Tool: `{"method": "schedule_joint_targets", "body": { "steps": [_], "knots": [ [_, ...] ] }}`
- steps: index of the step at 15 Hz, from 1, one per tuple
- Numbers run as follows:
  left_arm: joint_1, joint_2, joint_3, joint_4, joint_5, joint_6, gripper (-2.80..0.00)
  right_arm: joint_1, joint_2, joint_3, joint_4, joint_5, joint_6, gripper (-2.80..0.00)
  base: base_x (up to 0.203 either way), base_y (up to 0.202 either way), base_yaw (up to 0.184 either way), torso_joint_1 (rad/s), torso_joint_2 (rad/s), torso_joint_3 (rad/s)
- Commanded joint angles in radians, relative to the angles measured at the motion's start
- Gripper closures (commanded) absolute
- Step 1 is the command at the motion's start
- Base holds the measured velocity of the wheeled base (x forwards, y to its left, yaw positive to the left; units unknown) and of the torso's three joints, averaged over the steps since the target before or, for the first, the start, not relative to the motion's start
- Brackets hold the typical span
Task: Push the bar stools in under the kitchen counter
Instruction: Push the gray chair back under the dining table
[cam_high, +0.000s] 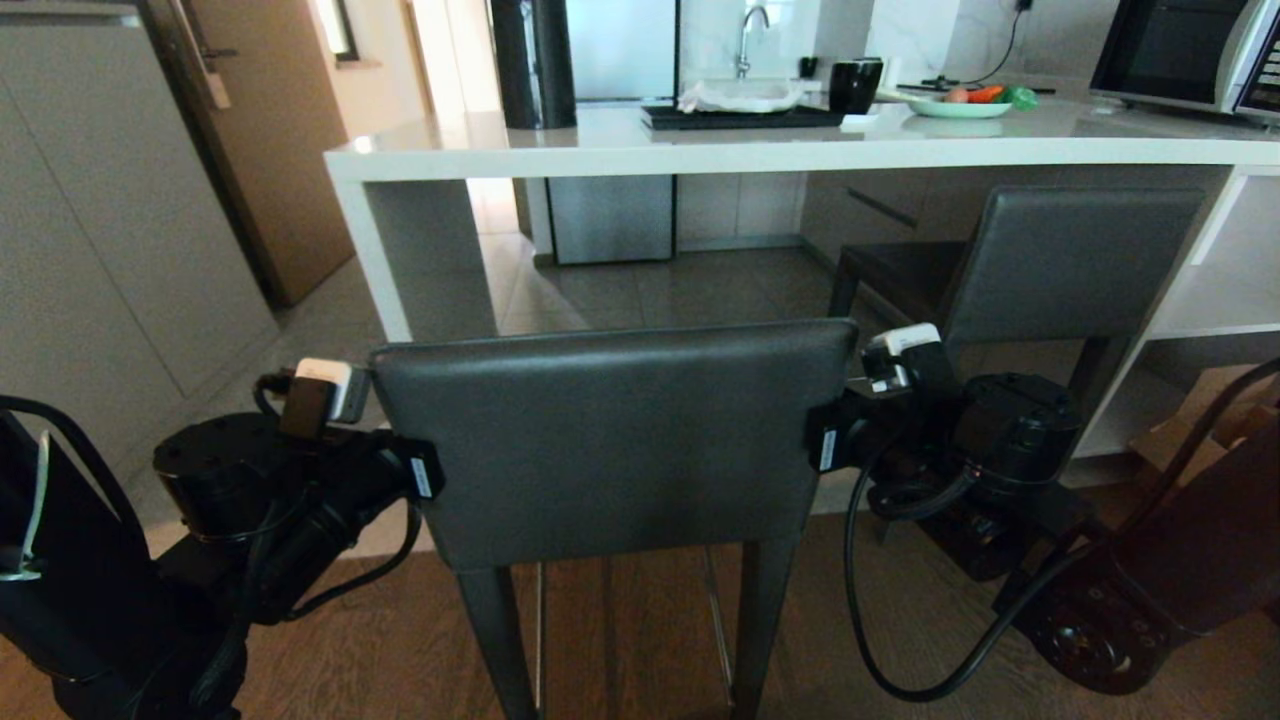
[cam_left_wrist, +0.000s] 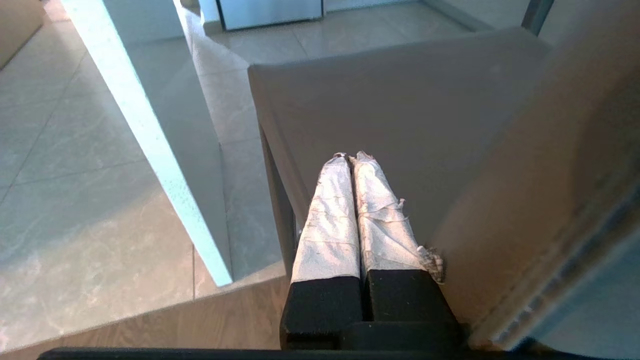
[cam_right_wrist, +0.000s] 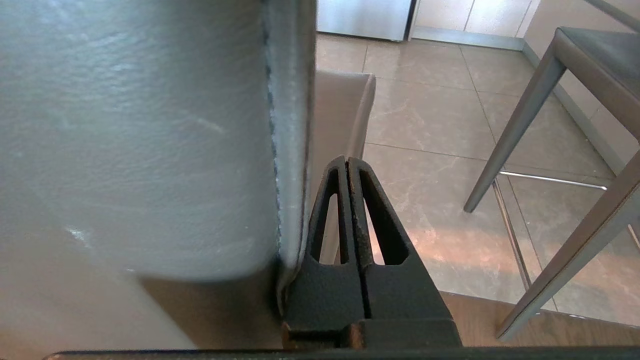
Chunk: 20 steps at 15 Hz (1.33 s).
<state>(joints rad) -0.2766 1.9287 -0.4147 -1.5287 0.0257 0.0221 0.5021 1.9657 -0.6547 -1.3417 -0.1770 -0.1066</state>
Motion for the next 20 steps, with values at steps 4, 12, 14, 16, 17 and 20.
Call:
{"method": "schedule_joint_targets", "body": {
  "steps": [4,12,14,16,17,20],
  "knots": [
    [0.022,0.016,0.019,-0.001,0.002,-0.001,0.0,0.004,0.005,-0.005,-0.008,-0.001,-0.001,0.0,0.0,0.0,0.0,0.0,0.0,0.0],
    [0.019,0.021,0.019,-0.001,0.002,0.001,0.0,0.005,0.006,-0.009,-0.008,-0.001,-0.001,0.0,0.121,0.0,0.001,-0.003,0.0,0.004],
    [0.019,0.019,0.02,-0.001,0.002,0.001,0.0,0.007,0.007,-0.01,-0.008,-0.001,-0.001,0.0,0.177,0.0,0.004,0.002,0.0,0.002],
    [0.018,0.013,0.04,-0.001,0.0,0.001,0.0,0.007,0.004,-0.003,-0.01,-0.001,-0.004,0.0,0.13,0.0,0.004,0.0,0.0,0.004],
    [0.015,0.004,0.058,-0.001,0.0,0.001,0.0,0.01,0.001,0.0,-0.01,0.001,-0.006,0.0,0.0,0.0,0.0,0.0,0.0,0.0],
    [0.004,-0.007,0.107,-0.001,0.0,0.002,0.0,0.028,0.0,-0.009,-0.011,0.001,-0.037,0.0,0.0,0.0,0.0,0.0,0.0,0.0]
  ]
}}
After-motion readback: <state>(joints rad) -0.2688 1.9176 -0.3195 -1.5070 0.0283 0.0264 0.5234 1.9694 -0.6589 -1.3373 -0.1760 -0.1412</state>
